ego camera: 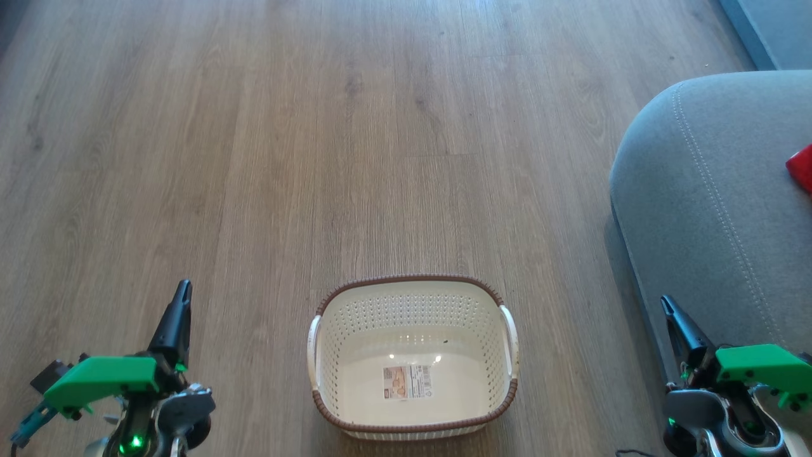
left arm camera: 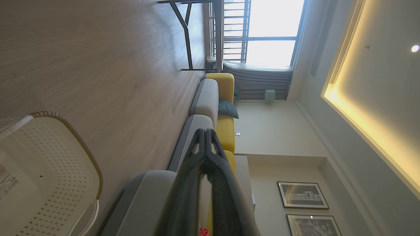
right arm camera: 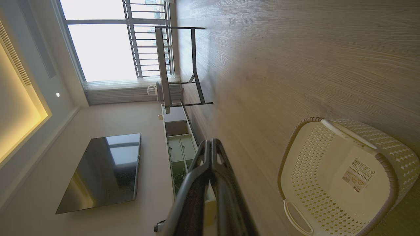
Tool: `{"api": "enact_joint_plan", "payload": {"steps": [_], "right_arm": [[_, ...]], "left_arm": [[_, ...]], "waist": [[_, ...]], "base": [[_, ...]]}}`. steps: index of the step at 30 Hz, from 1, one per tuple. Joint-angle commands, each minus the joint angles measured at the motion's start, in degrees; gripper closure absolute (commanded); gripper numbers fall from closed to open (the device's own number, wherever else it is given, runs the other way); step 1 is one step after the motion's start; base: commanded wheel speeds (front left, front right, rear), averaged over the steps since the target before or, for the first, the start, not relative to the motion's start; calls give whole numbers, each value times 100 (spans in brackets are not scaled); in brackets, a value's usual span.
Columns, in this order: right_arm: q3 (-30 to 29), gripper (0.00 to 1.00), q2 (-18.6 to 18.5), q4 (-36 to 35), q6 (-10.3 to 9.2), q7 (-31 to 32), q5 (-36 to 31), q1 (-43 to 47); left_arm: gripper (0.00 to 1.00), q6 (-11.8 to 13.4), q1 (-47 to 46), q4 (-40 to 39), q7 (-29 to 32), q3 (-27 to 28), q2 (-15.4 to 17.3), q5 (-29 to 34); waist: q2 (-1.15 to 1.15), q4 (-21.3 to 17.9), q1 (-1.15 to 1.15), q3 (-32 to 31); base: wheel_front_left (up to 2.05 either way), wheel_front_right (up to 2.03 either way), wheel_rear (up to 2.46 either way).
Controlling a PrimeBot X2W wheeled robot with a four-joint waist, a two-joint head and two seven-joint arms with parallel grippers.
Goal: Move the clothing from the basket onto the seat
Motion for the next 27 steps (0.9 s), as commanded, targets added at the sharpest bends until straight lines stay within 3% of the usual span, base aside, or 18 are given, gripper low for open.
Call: {"api": "enact_joint_plan", "payload": {"steps": [1,27], "right_arm": [[95,100,-12,-234,41,50,-9,-278],[92,100,-10,-234,41,52,-11,-278]], "left_arm": [[100,-39,-280,-197,40,206,26,-22],[100,-39,-280,-197,40,206,26,-22]], "waist": [[0,0,0,0],[0,0,0,0]], "base": [[0,0,0],[0,0,0]]}}
